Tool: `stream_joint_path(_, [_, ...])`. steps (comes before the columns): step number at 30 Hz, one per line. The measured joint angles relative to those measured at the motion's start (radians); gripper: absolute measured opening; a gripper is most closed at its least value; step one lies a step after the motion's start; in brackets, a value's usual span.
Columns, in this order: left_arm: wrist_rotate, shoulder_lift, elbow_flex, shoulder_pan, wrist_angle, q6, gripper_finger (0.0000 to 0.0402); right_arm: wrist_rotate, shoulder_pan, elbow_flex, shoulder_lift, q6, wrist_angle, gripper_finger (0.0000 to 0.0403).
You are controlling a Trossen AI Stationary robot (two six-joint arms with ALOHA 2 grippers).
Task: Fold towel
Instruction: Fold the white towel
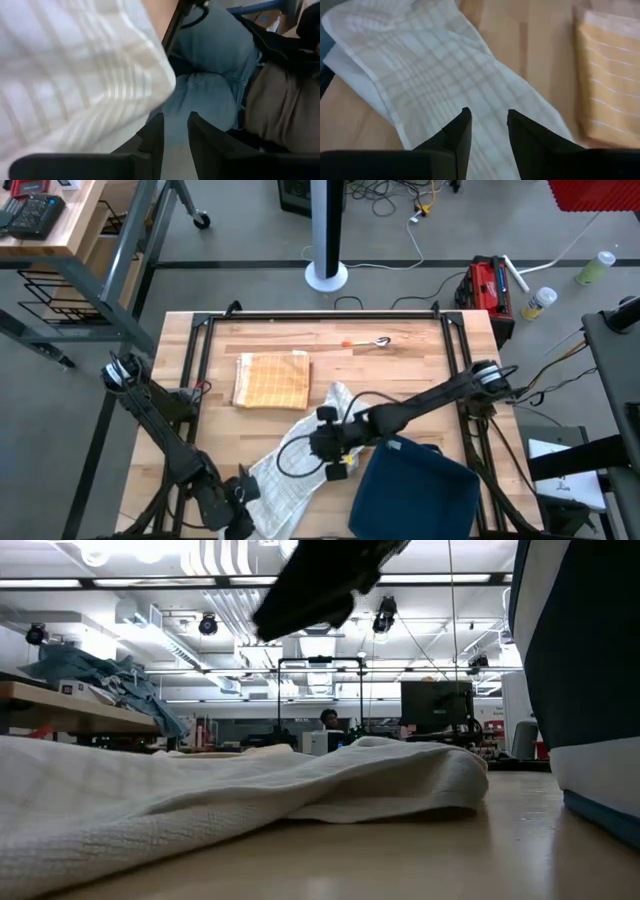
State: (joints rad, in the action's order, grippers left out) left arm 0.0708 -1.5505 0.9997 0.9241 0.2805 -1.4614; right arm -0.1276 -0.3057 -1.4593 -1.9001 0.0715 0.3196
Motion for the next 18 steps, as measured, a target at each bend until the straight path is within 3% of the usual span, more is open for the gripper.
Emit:
stream_joint_path(4, [-0.003,0.000,0.000,0.048,0.060,-0.114,0.0075,-0.004,-0.013,0.000,-0.070,0.006,-0.058,0.0103])
stream_joint_path(10, [-0.006,-0.010,0.000,0.144,0.319,-0.222,0.0075,-0.007,-0.015,0.000,-0.139,0.000,-0.082,0.0080])
stream_joint_path(13, [0.050,-0.028,-0.001,0.156,0.422,-0.277,0.0075,-0.032,-0.015,-0.002,-0.155,0.002,-0.091,0.0069])
stream_joint_path(18, [0.060,-0.093,-0.002,0.146,0.386,-0.303,0.0075,-0.092,-0.015,-0.016,-0.161,-0.029,-0.104,0.0047])
